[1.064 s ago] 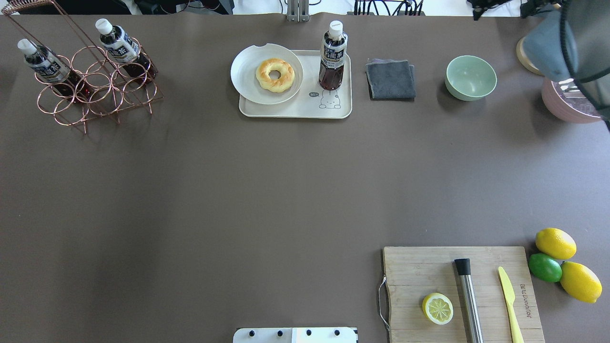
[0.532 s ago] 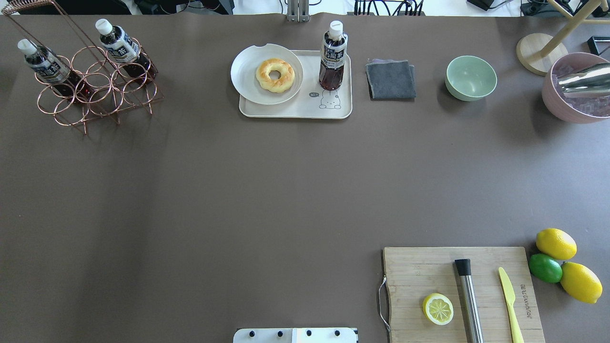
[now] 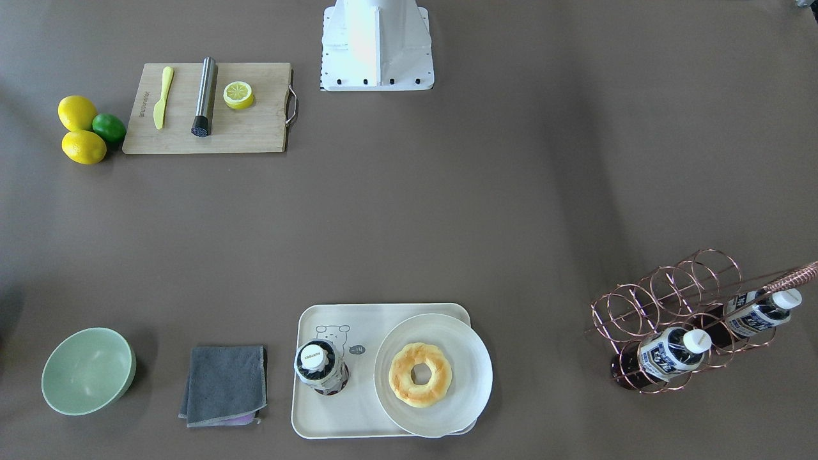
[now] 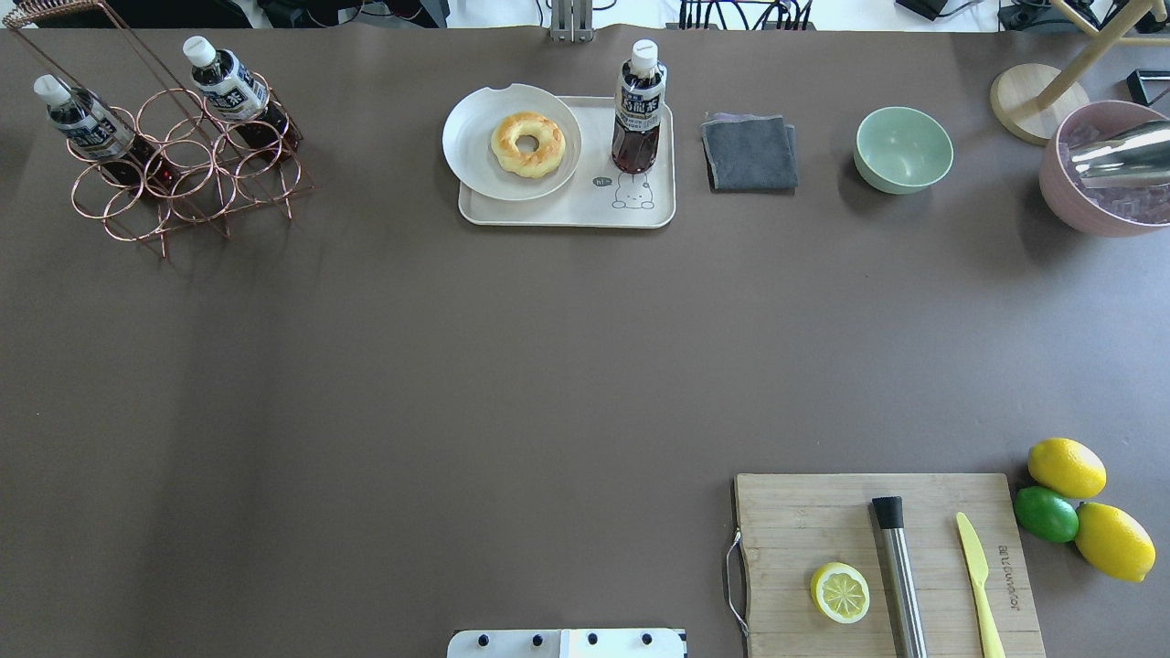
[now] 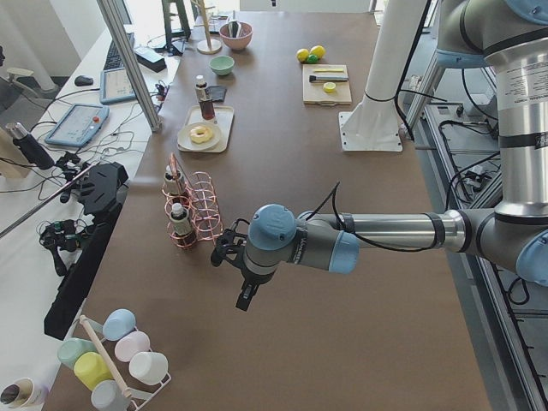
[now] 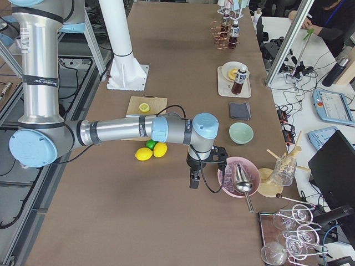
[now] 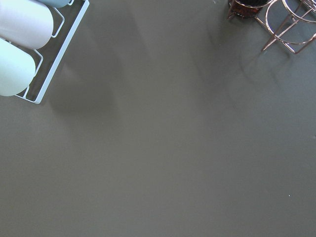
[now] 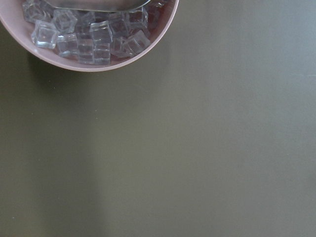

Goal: Place tea on tray

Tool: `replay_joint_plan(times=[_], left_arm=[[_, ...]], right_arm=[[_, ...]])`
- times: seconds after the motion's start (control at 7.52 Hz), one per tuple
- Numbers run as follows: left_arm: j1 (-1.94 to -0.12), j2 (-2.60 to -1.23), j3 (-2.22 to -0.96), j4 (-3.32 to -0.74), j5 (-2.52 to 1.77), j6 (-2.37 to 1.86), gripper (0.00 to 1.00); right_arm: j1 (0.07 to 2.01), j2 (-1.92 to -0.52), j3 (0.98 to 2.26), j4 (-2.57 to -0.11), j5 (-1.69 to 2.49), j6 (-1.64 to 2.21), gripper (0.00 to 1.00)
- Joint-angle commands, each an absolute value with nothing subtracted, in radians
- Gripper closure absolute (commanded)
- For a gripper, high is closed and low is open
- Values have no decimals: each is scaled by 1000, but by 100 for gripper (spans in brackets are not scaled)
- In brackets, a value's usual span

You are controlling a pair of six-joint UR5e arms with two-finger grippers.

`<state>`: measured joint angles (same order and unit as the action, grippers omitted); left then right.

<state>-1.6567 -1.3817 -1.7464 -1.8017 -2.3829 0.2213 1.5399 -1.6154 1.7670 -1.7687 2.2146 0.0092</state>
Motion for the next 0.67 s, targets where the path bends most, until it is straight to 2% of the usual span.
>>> replay_joint_plan(times=[0.0,0.13,0.53], left_arm=[[-1652,-1359,-1705,-1819,-2385,115,1],[-1652,-1362,-1642,-1838,-2388,124,1],[-1651,-1477,-1644,-1648,-2411,110,1]], right_arm=[[1545,-1617,1750,-1769,2244,11,0],[1545,-1618,1750,-1769,2244,11,0],[1545,-1617,1732,-1767,2244,9,0]])
